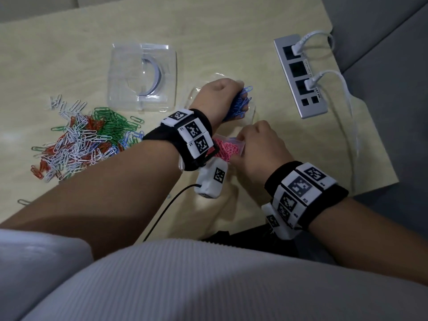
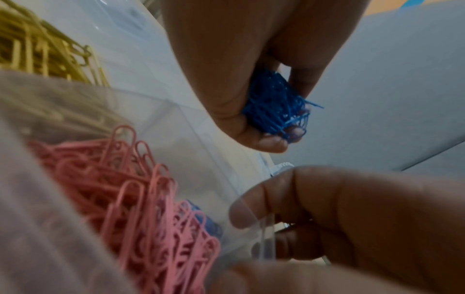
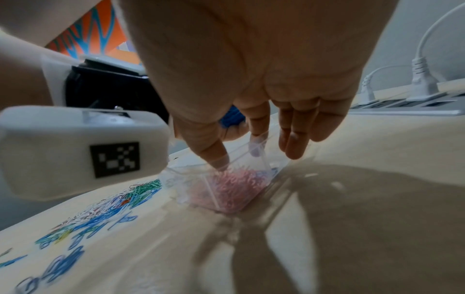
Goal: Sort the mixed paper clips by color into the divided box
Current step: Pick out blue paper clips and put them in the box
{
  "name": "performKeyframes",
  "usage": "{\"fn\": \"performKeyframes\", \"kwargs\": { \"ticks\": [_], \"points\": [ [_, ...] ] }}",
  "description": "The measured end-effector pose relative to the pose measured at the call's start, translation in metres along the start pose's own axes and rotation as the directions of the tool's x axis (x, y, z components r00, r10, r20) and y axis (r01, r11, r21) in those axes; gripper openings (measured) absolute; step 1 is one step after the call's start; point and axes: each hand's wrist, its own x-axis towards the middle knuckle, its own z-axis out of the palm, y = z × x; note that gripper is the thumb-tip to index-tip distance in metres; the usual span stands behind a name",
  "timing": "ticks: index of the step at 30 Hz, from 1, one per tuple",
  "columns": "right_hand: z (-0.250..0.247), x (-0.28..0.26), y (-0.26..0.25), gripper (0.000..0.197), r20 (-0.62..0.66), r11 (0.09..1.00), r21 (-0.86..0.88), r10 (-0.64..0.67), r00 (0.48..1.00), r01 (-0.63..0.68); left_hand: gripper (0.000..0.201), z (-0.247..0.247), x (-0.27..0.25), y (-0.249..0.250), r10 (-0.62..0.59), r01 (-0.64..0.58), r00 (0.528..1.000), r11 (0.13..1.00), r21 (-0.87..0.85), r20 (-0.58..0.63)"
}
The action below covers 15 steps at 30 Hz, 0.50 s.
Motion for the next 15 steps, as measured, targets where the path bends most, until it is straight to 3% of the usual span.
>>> {"fn": "performKeyframes", "kwargs": {
  "ticks": [8, 15],
  "points": [
    [-0.0029, -0.0005, -0.0003, 0.051, 0.004, 1.0, -0.004, 0.007, 1.0, -0.007, 0.032, -0.0005, -0.0029, -0.0009, 0.025, -0.025, 1.0, 0.999, -0.043, 0.007],
    [-0.0042, -0.0027, -0.0002, 0.049, -0.001, 1.0, 0.019, 0.005, 1.0, -0.005, 0.027, -0.009, -0.0048, -0.0047, 0.094, -0.097, 0.995, 0.99, 0.1, 0.038]
  ]
}}
